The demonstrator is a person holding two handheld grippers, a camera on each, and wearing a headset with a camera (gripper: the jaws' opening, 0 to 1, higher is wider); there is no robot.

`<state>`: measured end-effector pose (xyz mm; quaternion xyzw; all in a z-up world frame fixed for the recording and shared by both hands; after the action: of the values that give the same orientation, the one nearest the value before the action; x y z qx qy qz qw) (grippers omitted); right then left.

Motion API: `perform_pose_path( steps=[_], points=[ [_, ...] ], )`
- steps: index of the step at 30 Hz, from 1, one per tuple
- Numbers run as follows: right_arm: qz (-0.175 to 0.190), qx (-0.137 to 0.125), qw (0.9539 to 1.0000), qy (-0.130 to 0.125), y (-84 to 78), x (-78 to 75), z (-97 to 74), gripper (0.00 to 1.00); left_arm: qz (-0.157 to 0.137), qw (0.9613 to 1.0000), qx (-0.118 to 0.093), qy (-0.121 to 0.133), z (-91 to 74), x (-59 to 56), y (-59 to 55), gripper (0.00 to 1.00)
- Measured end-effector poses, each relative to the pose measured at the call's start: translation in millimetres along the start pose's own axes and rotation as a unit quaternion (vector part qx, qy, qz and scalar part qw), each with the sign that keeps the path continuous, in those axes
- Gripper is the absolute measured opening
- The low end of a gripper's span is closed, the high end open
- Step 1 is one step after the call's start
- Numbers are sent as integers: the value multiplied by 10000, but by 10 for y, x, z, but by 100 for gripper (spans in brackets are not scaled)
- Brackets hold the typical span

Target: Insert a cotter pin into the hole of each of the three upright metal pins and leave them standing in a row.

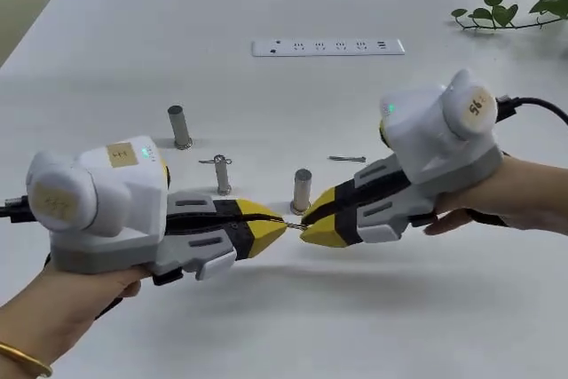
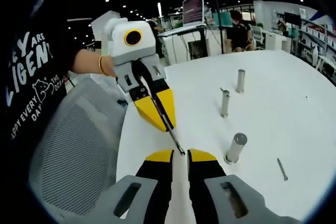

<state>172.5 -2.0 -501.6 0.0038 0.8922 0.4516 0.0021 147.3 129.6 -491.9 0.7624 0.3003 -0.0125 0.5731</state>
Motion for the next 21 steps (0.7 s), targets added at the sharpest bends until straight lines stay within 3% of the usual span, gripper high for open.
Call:
perform_pose_path(
  steps=[6,10,21],
  points=[
    [276,-296,9991,116,30,50,-10,2,-53,9997,-104,-191,-8,-27,20,0],
    [211,-348,9991,153,53,81,-14,0,-166,9993,-192,-262,-21,-23,34,0],
    [-391,-46,9989,250,69,127,-3,0,-237,9993,4,-292,-14,-12,-35,0]
  ],
)
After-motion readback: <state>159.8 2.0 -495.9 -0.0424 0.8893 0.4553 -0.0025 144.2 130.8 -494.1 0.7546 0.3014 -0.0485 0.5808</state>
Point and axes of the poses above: the centre of the closed fingertips' face, and the gripper's own axes: z roughly forward along the fingers, x roughly to its left, y roughly out of its top, the point moved 7 cm from there along -z, roughly backward along the fingers, and after that the axes turned 14 degrees about -z, right-handed, at the moved point
